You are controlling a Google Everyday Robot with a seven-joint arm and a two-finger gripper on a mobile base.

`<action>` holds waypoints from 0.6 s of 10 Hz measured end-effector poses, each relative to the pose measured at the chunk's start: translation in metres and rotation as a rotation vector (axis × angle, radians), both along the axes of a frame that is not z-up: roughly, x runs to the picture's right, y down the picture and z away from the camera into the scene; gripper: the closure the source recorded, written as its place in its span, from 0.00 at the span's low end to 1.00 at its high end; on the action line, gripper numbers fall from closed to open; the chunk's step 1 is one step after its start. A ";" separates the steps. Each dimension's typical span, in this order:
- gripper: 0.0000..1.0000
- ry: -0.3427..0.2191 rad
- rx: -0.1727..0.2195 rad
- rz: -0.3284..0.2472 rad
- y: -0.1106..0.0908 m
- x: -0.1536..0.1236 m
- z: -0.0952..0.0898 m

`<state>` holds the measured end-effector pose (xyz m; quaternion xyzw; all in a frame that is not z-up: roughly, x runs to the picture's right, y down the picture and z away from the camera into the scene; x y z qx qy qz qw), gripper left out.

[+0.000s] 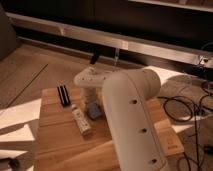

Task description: Place the white sponge in the ceramic bowl

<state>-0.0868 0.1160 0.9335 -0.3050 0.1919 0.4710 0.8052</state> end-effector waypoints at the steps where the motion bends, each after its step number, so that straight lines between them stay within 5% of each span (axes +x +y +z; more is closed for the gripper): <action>1: 0.85 0.001 0.012 -0.002 -0.006 0.001 -0.001; 3: 0.99 0.016 0.062 -0.004 -0.027 0.003 -0.009; 6: 1.00 0.055 0.181 -0.009 -0.076 0.013 -0.033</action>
